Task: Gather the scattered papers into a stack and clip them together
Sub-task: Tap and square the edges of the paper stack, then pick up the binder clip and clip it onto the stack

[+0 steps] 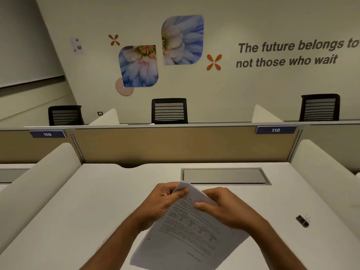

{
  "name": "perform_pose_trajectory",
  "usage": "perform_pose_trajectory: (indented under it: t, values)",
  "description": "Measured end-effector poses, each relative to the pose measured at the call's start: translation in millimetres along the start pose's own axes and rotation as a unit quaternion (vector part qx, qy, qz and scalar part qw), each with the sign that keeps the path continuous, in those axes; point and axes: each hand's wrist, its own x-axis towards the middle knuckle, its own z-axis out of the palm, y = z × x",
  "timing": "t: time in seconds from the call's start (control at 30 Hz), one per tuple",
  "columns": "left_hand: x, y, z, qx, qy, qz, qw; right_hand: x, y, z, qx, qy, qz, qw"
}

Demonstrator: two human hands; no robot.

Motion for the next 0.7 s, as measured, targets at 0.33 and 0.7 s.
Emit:
perform_pose_trajectory:
  t: [0.33, 0.7]
  values:
    - [11, -16, -20, 0.027, 0.011, 0.008, 1.0, 3, 7, 22, 0.159, 0.04, 0.015, 0.986]
    - [37, -2, -11, 0.108, -0.183, -0.033, 0.977, -20, 41, 22, 0.298, 0.073, 0.055, 0.95]
